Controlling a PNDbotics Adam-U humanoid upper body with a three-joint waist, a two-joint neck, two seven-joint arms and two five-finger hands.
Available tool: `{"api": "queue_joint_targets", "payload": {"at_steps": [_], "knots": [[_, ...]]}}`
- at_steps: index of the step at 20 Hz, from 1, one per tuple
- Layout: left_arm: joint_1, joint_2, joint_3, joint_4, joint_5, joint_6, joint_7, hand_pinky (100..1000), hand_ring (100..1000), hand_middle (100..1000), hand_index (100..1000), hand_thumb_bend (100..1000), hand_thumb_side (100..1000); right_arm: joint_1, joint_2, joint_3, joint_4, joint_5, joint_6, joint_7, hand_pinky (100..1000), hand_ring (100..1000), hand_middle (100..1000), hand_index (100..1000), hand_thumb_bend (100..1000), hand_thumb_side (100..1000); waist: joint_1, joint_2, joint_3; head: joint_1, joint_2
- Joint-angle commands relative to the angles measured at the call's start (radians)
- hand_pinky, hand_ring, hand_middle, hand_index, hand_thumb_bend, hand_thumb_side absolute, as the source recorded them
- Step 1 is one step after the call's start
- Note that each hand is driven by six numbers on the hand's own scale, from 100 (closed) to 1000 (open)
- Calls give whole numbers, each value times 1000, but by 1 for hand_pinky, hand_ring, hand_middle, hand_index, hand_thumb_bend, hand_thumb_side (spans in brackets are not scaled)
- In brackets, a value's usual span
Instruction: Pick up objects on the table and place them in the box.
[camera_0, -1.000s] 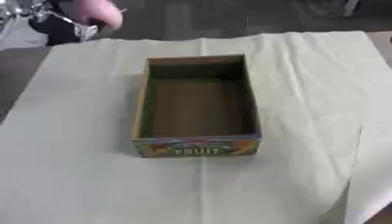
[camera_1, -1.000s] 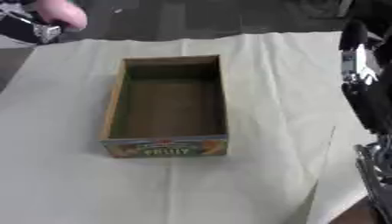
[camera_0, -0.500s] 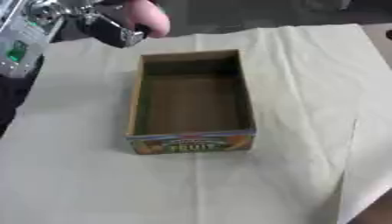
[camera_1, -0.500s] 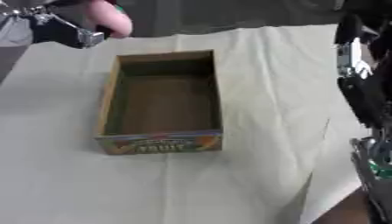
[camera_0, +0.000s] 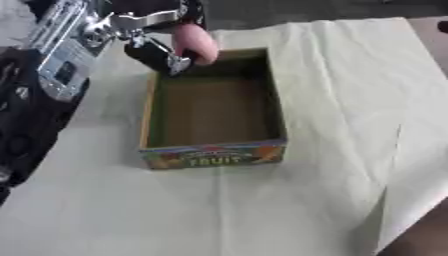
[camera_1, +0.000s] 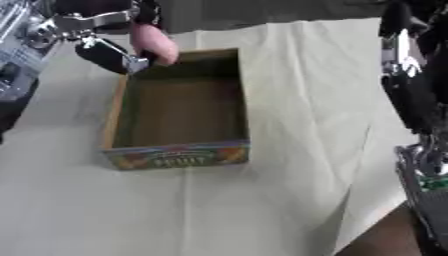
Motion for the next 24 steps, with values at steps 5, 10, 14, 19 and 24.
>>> {"api": "queue_joint_targets", "payload": {"at_steps": [5,10,14,19,24], "knots": [[-6,-61,-8,117,-115,-22,31,732,714,715,715,100,143,-17,-7,0,-20,-7,-5,2,700,775,666,835,274,677,-5,-14,-3,7,4],[-2,-105,-8,171,-201,-55,52,832,828,838,843,149,245,-19,-5,1,-20,-8,-6,4,700,775,666,835,274,677,-5,-12,-5,11,2],[4,-124,-6,201,-261,-52,78,861,849,852,868,183,270,-18,-5,1,-20,-9,-5,3,700,775,666,835,273,677,-6,-11,-6,12,-3],[8,-134,-8,212,-305,-53,105,867,857,859,921,247,371,-17,-5,1,-20,-9,-3,3,700,775,666,834,274,677,-7,-10,-5,13,-6],[9,-135,-11,203,-324,-62,121,882,872,871,965,437,618,-17,-5,1,-20,-9,-2,2,701,775,666,834,275,677,-9,-9,-4,14,-11]]}}
